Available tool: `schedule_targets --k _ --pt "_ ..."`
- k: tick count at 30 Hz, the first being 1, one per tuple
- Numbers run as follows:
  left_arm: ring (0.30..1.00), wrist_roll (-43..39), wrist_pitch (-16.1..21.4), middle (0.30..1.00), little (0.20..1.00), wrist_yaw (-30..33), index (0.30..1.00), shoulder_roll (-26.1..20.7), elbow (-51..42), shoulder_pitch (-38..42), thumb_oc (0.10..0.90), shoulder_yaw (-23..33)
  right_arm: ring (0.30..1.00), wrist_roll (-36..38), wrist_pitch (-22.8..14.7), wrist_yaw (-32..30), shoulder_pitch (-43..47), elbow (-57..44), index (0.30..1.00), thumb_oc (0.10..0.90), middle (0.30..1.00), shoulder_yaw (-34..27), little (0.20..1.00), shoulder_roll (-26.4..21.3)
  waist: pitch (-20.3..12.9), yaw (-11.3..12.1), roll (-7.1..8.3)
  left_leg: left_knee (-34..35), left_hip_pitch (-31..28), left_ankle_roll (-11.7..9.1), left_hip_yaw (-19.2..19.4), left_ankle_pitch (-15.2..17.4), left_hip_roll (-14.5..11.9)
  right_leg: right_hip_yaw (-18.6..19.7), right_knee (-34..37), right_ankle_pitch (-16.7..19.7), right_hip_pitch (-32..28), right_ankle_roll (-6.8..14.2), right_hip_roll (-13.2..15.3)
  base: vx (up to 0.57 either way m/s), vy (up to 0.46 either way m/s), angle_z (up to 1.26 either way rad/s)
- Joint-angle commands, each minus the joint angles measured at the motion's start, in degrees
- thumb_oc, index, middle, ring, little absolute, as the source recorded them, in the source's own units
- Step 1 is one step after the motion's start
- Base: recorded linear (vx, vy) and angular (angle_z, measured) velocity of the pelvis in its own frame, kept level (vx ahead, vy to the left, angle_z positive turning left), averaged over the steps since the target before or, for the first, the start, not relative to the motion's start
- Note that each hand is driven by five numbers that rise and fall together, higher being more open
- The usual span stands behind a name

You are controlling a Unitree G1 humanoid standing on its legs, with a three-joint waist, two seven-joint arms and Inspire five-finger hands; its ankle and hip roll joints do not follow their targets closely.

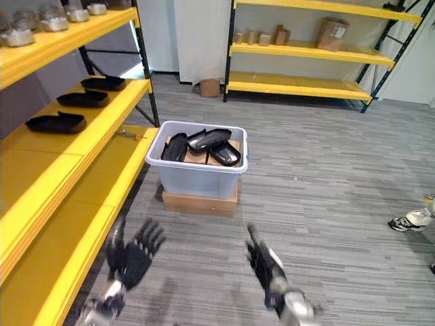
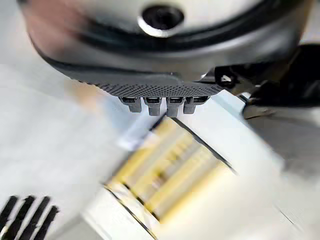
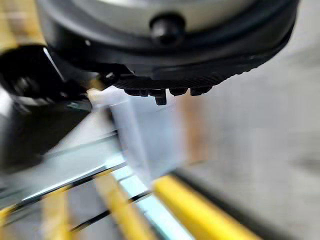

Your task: Move parts from the plastic box to the shelf.

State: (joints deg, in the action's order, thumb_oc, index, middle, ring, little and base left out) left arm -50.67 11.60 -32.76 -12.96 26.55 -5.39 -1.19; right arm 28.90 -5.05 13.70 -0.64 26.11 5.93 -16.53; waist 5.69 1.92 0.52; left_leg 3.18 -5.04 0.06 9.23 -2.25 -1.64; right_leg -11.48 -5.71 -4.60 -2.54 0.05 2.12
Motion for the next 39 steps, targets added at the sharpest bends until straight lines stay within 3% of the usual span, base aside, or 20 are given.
schedule_targets --k 1,5,9,15,25,32,33,34,35,39 --pt "1.000 -0.31 1.92 1.000 1.000 -3.01 1.000 -2.48 -0.80 2.65 0.900 0.72 1.000 2.47 -2.42 1.96 1.42 -4.78 1.000 0.900 1.000 0.59 1.000 -1.09 0.56 0.39 1.41 0.59 -1.58 -3.22 -0.43 1.52 -2.02 -1.91 10.71 5.36 -6.35 3.42 2.45 0.04 0.010 0.04" --pt "1.000 -2.10 0.00 1.000 1.000 -6.43 1.000 -2.28 -2.70 2.32 0.900 0.51 1.000 2.12 -2.41 1.51 1.42 -5.17 1.000 0.900 1.000 0.55 1.000 -0.89 0.53 0.41 1.13 0.71 -1.96 -3.15 -0.45 1.64 -2.09 -1.94 10.71 5.35 -6.48 3.43 2.57 0.01 0.007 0.02" --pt "1.000 -2.92 -0.72 1.000 1.000 -5.60 1.000 -2.68 -3.97 2.20 0.900 0.76 1.000 0.71 -2.83 1.25 1.43 -5.25 1.000 0.900 1.000 0.59 1.000 -0.89 0.41 0.51 0.96 1.07 -2.41 -3.08 -0.55 1.73 -1.95 -2.06 10.71 5.35 -6.67 3.64 2.65 0.01 0.007 0.02" --pt "1.000 -11.60 -5.37 1.000 1.000 -9.13 1.000 -1.06 -5.77 1.98 0.900 1.50 1.000 -2.30 -3.05 -0.53 1.71 -5.65 1.000 0.900 1.000 1.05 1.000 -1.11 0.35 0.73 1.06 1.21 -2.72 -2.96 -0.69 1.91 -1.88 -2.22 10.71 5.33 -6.94 3.66 2.81 0.00 0.000 0.00" --pt "1.000 -8.43 -5.60 1.000 1.000 -6.60 1.000 -1.72 -8.80 1.86 0.900 0.62 1.000 -6.09 -2.97 -3.07 1.18 -7.59 1.000 0.900 1.000 2.12 1.000 -1.29 0.27 0.62 1.17 1.82 -3.38 -2.66 -0.30 2.12 -1.67 -2.37 10.71 5.65 -6.99 4.21 3.14 0.00 0.017 0.03" --pt "1.000 -3.43 -3.66 1.000 1.000 -5.21 1.000 -2.59 -8.59 1.76 0.900 0.18 1.000 -6.76 -3.49 -3.31 1.54 -7.68 1.000 0.900 1.000 2.30 1.000 -2.07 0.36 0.73 1.23 1.82 -3.58 -2.47 -0.08 2.31 -1.56 -2.42 10.71 5.69 -7.15 4.36 3.30 0.00 0.000 0.00" --pt "1.000 3.22 1.56 1.000 1.000 -1.66 1.000 -3.85 -8.47 1.89 0.900 -0.27 1.000 -3.97 -3.17 -1.92 1.68 -7.89 1.000 0.900 1.000 2.32 1.000 -2.28 0.38 0.69 1.18 1.82 -3.60 -2.43 -0.03 2.32 -1.52 -2.35 10.67 5.70 -7.13 4.44 3.33 0.00 0.000 0.00" --pt "1.000 3.94 1.98 1.000 1.000 -1.71 1.000 -3.96 -8.50 1.90 0.900 -0.31 1.000 -3.82 -3.10 -1.71 1.66 -7.97 1.000 0.900 1.000 2.30 1.000 -2.27 0.40 0.70 1.18 1.82 -3.61 -2.43 -0.03 2.31 -1.51 -2.35 10.66 5.69 -7.14 4.44 3.34 0.00 0.043 0.01" --pt "1.000 5.24 3.06 1.000 1.000 -2.34 1.000 -5.48 -9.67 1.77 0.900 -0.36 1.000 1.45 -1.98 0.15 1.08 -8.83 1.000 0.900 1.000 1.72 1.000 -1.97 0.51 0.67 1.04 1.79 -3.59 -2.39 0.00 2.25 -1.49 -2.47 10.56 5.60 -7.21 4.48 3.41 0.00 0.000 0.00" --pt "1.000 5.58 1.76 1.000 1.000 -2.23 1.000 -6.48 -12.02 1.51 0.900 0.05 1.000 1.59 -2.55 1.03 0.68 -8.58 1.000 0.900 1.000 0.70 1.000 -1.39 0.57 0.76 0.67 1.73 -3.55 -2.29 -0.10 2.27 -1.41 -2.54 10.38 5.51 -7.22 4.56 3.58 0.00 0.030 0.00"
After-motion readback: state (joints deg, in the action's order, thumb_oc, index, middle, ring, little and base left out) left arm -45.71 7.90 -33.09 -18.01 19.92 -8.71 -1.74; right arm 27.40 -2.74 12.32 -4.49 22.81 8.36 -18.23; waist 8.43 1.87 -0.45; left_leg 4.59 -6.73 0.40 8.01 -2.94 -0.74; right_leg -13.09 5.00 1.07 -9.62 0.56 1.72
